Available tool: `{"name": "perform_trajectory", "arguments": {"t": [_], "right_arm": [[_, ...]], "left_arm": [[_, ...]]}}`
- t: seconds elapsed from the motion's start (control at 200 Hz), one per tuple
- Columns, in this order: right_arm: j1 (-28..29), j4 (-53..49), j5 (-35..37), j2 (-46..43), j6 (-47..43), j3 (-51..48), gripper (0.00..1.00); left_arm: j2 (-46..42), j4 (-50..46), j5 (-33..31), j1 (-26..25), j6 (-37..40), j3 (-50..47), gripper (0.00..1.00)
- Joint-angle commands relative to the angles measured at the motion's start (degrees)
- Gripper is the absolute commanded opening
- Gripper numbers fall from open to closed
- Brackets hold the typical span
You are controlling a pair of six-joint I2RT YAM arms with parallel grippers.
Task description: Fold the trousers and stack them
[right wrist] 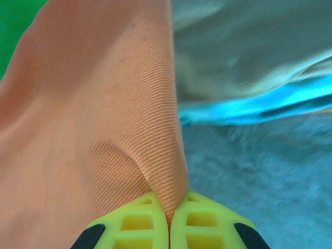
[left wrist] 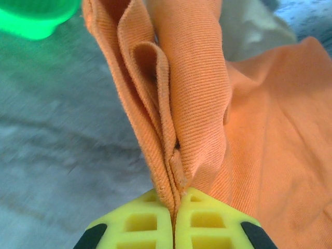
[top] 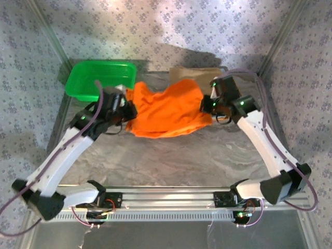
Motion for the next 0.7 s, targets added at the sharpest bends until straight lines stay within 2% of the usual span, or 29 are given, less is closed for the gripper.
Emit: {"name": "perform_trajectory", "arguments": {"t": [0.0,0.12,0.235,0.44,0.6,0.695], "right_arm": [[-7.8,2.5,0.8,4.3,-3.1,5.7,0.0],[-16.4,6.1,-1.7,9.6,-3.5,10.2,0.0],[-21.7,7.1,-4.3,16.2,-3.8,15.7,0.0],[-27.0,6.7,-5.2,25.1,-6.1,23.9,0.0],[-29.9,6.9,-7.6,32.9,-6.8,28.6,0.0],[-30.9,5.8,-8.1,38.3,-7.3,32.6,0.0]], "left_arm": [[7.8,10.2,-2.3,-1.5,5.7,7.0,0.0],[17.6,14.6,-3.6,-2.4,9.4,14.8,0.0],[26.3,17.9,-6.0,-3.2,12.7,21.3,0.0],[38.3,18.9,-7.7,-3.8,13.7,33.1,0.0],[44.5,18.8,-8.5,-4.0,11.7,37.7,0.0],[47.2,18.9,-7.1,-4.1,7.8,37.1,0.0]]}}
